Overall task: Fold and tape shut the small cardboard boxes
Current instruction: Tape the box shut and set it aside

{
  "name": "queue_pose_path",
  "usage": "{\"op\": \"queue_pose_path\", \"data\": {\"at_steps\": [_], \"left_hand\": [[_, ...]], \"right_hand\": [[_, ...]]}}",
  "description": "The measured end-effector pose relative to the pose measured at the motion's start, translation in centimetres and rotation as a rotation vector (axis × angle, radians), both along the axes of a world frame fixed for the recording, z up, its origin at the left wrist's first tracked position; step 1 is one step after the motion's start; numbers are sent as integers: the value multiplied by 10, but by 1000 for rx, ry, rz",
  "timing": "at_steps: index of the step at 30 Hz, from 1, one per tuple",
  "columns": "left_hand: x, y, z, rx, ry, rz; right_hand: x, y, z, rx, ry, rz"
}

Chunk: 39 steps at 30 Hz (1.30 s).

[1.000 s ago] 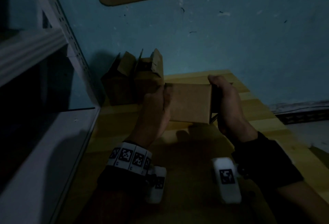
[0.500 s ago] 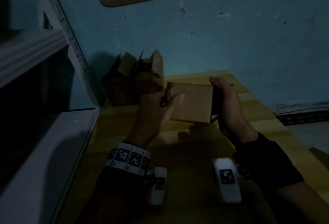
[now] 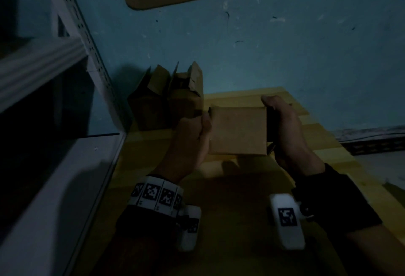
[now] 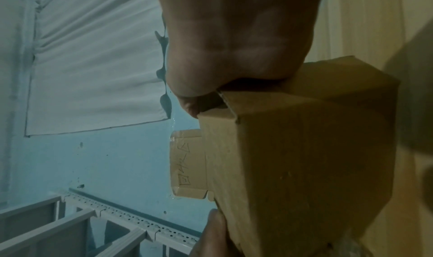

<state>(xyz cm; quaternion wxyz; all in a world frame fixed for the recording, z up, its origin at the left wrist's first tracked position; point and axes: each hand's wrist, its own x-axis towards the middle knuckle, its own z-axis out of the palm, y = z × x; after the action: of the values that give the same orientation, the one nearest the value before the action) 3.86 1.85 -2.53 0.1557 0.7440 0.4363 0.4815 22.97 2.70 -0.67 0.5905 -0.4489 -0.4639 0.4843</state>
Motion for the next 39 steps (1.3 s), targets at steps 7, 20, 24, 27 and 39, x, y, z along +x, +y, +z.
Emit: {"op": "queue_pose_path", "data": {"at_steps": [7,20,24,27,39], "left_hand": [[-6,1,-1,-1,-17,-29],[4,2,13,68,438,460],[-3,6,12,81,85,191],[-1,6,13,36,-115,124],[1,2,14,-63,-273,86]], "right_hand": [[4,-1,1,-3,-26,-5],[-5,1,-3,3,-60,5],[3,4,-6,-22,-7,12],[6,3,-2,-32,42,7],[16,5,2,-10,-465,-268]]}}
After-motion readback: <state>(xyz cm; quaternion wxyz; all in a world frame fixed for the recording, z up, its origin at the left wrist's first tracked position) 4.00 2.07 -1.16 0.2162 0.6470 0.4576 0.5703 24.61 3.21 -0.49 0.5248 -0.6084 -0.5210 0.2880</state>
